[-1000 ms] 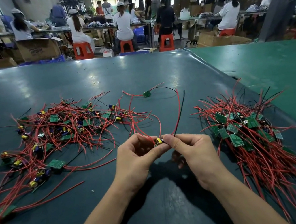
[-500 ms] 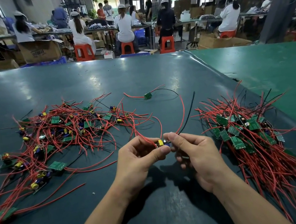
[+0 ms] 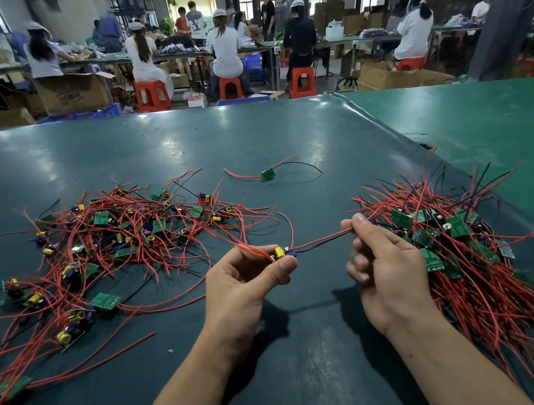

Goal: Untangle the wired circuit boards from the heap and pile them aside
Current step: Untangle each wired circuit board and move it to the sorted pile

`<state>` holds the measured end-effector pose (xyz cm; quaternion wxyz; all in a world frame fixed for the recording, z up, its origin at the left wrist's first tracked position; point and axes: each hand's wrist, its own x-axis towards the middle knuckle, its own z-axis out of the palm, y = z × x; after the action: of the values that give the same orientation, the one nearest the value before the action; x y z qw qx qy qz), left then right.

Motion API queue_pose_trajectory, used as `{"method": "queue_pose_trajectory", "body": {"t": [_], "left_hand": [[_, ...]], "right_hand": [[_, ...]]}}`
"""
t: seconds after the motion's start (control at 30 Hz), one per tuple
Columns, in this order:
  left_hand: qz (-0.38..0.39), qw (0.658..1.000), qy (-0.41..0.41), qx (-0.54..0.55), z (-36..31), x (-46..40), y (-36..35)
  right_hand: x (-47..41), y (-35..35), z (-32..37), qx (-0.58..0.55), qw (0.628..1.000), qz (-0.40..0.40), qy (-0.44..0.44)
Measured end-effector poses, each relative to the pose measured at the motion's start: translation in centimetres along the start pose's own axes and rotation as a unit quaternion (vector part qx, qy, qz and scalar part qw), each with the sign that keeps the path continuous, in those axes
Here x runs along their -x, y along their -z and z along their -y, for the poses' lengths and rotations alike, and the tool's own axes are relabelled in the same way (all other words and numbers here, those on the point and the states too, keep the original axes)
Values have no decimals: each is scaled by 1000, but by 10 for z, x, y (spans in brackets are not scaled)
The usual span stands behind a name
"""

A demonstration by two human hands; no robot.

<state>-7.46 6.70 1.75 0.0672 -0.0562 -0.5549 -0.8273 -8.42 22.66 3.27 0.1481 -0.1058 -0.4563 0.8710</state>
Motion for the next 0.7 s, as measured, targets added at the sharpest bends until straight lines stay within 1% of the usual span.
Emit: {"method": "queue_pose_trajectory", "body": {"t": [0.13, 0.3, 0.37, 0.47, 0.57, 0.63, 0.7], "left_hand": [[-2, 1000, -9, -2, 1, -1, 1], [-4, 1000, -20, -6, 3, -3, 4], [-14, 1000, -23, -6, 4, -5, 6], [-28, 999, -21, 11, 5, -6, 7], [-4, 1000, -21, -16, 6, -3, 5], [20, 999, -22, -45, 6, -1, 3], [25, 998, -26, -57, 7, 0, 2]], "right_hand": [[-3, 2, 2, -30, 999, -33, 8], [-3, 4, 1, -43, 998, -42, 11], [-2, 3, -2, -23, 999, -23, -7], [4, -3, -9, 47, 997, 40, -55], [12, -6, -12, 129, 983, 117, -65], [14, -4, -13, 150, 979, 130, -52], [13, -2, -12, 144, 983, 109, -44]]}}
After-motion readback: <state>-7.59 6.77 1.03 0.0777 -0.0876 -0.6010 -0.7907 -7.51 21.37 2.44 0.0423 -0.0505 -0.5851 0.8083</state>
